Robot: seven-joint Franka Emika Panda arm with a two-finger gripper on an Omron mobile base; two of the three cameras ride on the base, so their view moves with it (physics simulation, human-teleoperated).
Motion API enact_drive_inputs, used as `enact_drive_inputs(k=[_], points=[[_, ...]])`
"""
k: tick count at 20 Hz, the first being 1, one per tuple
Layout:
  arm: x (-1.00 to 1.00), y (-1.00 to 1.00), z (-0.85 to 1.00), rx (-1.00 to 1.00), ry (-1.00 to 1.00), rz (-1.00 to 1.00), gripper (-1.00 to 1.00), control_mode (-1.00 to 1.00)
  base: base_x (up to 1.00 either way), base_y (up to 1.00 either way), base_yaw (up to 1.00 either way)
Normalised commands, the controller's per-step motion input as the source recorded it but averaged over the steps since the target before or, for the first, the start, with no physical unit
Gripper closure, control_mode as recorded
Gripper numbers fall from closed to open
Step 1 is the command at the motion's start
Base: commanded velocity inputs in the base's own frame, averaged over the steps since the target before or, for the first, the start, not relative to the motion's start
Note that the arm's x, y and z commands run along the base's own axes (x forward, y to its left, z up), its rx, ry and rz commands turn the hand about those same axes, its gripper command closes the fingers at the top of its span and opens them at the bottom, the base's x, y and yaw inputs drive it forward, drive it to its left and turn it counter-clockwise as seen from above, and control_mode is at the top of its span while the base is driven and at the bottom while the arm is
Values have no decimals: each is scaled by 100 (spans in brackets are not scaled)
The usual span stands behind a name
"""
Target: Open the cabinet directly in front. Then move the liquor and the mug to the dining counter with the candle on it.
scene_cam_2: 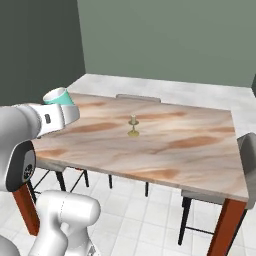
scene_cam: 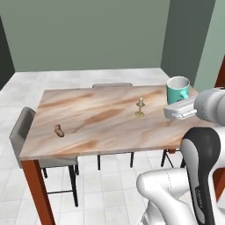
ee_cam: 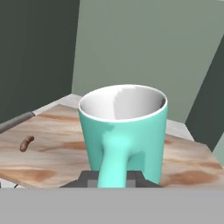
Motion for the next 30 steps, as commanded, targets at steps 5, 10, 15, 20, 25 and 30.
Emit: enact_drive_inputs(k=[5,10,15,20,25,30], points=[[0,0,0,0,0,0,100,100,40,27,-7],[0,0,0,0,0,0,100,100,33,35,-8],[0,0,0,0,0,0,100,100,30,42,-9],[0,0,0,0,0,0,100,100,33,41,-10],[0,0,0,0,0,0,100,100,41,31,-6],[0,0,0,0,0,0,100,100,23,25,-4]])
